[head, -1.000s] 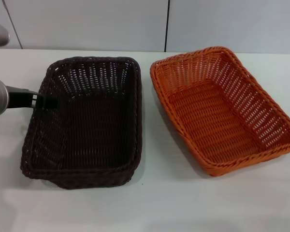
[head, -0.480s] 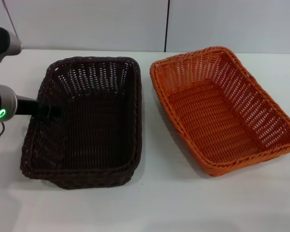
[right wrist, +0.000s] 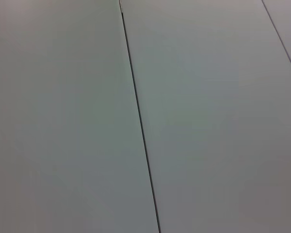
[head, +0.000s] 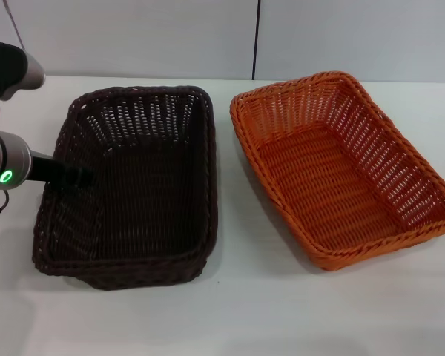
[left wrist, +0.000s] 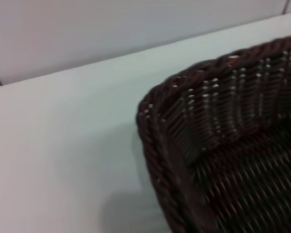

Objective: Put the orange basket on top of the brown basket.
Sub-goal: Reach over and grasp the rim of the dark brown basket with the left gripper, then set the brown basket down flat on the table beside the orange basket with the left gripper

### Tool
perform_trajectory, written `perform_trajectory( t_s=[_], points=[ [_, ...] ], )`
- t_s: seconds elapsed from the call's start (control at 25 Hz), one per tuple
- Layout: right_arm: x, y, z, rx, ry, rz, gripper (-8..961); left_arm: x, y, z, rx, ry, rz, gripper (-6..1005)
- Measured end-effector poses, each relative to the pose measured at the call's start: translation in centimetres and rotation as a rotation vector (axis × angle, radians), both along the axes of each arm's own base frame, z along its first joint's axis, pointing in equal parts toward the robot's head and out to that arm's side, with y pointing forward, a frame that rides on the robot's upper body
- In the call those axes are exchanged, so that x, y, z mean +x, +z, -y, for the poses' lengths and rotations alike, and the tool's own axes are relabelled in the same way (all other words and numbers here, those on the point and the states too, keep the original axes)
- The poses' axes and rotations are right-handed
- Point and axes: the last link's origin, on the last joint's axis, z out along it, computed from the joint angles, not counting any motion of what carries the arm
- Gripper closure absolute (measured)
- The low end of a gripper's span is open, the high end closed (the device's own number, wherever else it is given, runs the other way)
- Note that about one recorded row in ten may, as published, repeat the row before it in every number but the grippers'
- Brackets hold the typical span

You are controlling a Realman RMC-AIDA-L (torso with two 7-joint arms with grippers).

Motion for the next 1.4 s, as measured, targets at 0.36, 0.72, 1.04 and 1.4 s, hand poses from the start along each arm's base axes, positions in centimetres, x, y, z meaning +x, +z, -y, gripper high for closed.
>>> perform_trajectory(
  t_s=[0.36, 0.72, 1.04, 1.4],
  points=[
    [0.1, 0.1, 0.3, 0.008, -0.003, 0.002, 117, 0.1, 0.1, 0.1, -0.031, -0.059, -0.043, 564],
    [0.2, 0.3, 0.4, 0.018, -0.005, 0.001, 117, 1.6, 2.5, -0.6, -0.120, -0.216, -0.091, 655],
    [-0.1, 0.4, 0.6, 0.037, 0.009, -0.002, 117, 3.8, 4.8, -2.0, -0.213, -0.429, -0.035, 697],
    [-0.7, 0.4, 0.8, 0.054, 0.035, -0.018, 117, 5.8, 3.9, -4.1, -0.367, -0.572, -0.093, 757]
  ],
)
